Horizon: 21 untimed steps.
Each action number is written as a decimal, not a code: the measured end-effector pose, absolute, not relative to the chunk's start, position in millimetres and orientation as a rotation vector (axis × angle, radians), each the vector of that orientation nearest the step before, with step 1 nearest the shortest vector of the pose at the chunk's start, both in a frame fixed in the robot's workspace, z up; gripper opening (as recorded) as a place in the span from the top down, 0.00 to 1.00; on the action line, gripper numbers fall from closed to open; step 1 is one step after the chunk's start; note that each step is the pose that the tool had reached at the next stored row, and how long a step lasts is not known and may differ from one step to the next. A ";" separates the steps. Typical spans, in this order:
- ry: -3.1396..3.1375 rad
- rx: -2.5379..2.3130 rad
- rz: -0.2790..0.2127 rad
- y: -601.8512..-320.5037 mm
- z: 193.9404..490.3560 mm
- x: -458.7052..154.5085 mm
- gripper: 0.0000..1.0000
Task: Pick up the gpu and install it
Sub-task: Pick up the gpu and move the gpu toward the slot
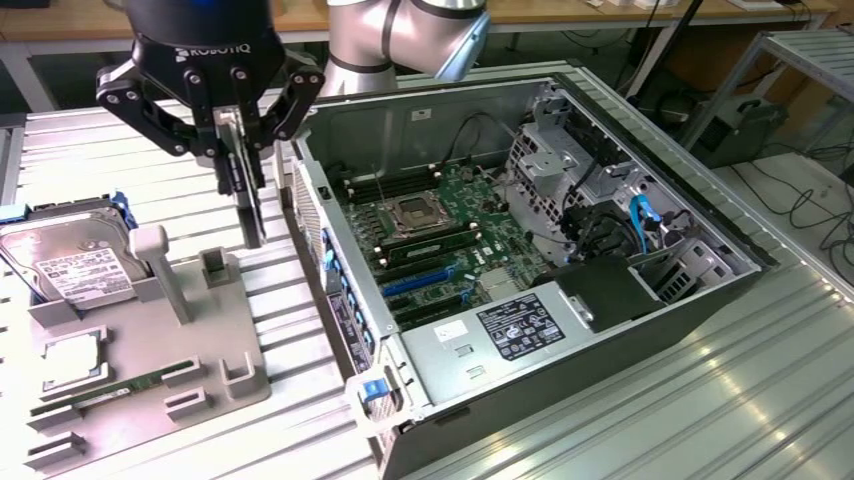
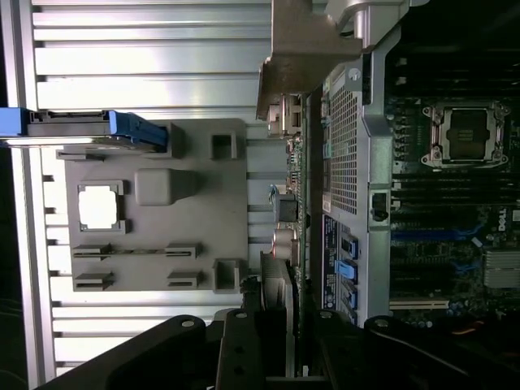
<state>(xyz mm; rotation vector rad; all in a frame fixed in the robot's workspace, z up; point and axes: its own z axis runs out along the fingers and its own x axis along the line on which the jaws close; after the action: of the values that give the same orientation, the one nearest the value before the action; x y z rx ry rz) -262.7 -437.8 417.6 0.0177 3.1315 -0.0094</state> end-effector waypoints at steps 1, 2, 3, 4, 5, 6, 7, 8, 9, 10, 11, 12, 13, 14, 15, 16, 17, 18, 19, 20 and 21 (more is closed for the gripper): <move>3.132 0.018 -0.009 -437.8 417.6 -261.9 0.72; 3.132 0.018 -0.009 -437.8 417.6 -261.3 0.72; 3.131 0.018 -0.009 -437.8 417.6 -260.6 0.72; 3.131 0.018 -0.009 -437.8 417.5 -259.9 0.72; 3.131 0.018 -0.009 -437.8 417.6 -259.2 0.72; 3.131 0.018 -0.009 -437.8 417.6 -258.4 0.72; 3.132 0.018 -0.009 -437.8 417.6 -257.6 0.72; 3.132 0.018 -0.009 -437.8 417.6 -256.7 0.72; 3.131 0.018 -0.009 -437.8 417.6 -256.0 0.72; 3.131 0.018 -0.009 -437.8 417.6 -255.2 0.72; 3.131 0.018 -0.009 -437.8 417.5 -254.4 0.72; 3.131 0.018 -0.009 -437.8 417.6 -253.6 0.72; 3.131 0.018 -0.009 -437.8 417.6 -252.7 0.72; 3.131 0.018 -0.009 -437.8 417.6 -251.9 0.72; 3.132 0.018 -0.009 -437.8 417.6 -251.1 0.72; 3.131 0.018 -0.009 -437.8 417.6 -250.3 0.72; 3.131 0.018 -0.009 -437.8 417.6 -249.4 0.72; 3.131 0.018 -0.009 -437.8 417.6 -248.4 0.72; 3.132 0.018 -0.009 -437.8 417.6 -247.7 0.72; 3.132 0.018 -0.009 -437.8 417.6 -246.8 0.72; 3.132 0.018 -0.009 -437.8 417.6 -245.8 0.72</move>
<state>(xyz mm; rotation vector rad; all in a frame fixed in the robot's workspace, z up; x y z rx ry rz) -245.8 -437.8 417.6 0.0176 3.1315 -0.0094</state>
